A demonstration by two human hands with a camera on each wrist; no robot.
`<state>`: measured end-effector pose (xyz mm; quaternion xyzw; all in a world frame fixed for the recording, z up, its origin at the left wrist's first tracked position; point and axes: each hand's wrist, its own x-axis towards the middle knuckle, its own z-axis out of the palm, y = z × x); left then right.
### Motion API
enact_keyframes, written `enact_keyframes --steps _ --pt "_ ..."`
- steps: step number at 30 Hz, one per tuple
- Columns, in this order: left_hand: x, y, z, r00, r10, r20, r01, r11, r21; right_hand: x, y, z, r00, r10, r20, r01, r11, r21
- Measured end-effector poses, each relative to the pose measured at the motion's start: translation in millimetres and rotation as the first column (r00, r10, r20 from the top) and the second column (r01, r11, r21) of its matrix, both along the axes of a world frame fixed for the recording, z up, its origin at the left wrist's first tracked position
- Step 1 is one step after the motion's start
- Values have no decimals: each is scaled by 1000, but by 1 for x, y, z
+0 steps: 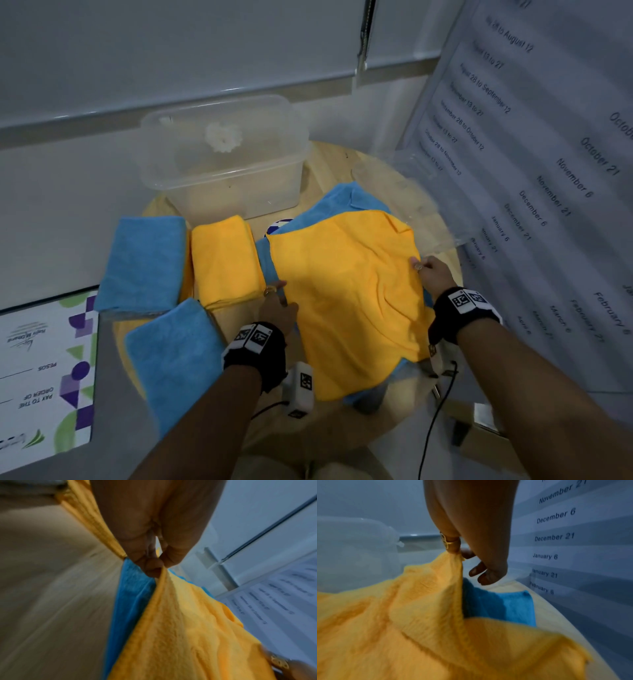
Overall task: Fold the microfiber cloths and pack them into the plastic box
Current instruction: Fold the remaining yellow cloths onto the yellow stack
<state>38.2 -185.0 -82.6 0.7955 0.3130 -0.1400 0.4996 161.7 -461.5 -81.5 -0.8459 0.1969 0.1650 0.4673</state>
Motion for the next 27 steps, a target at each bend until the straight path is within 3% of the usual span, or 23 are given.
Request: enact_keyframes --steps 3,7,11,13,14,16,19,23,27 --pt "8 8 20 983 -126 135 123 992 29 3 -4 16 987 -35 160 29 999 36" --pt "24 28 57 971 -80 226 74 997 36 5 -7 38 956 -89 278 67 994 85" --pt "43 60 96 932 -181 313 74 943 325 9 -11 66 930 -111 351 109 994 27" --pt "52 76 107 920 -182 348 38 923 383 14 -16 78 927 -71 369 93 995 -42" --pt "56 81 112 913 -155 377 13 936 352 16 -18 83 930 -48 363 82 994 -78" --pt "63 89 119 909 -18 416 -45 989 141 26 -23 89 948 -35 315 66 994 -87" --pt "69 94 128 893 165 418 -113 983 -148 35 -24 98 978 -90 187 86 996 31" --pt "90 97 137 884 225 410 -160 969 -187 38 -16 112 974 -169 151 132 966 224" --pt "126 94 157 860 243 449 -194 969 -152 48 -12 130 888 -268 374 154 939 307"
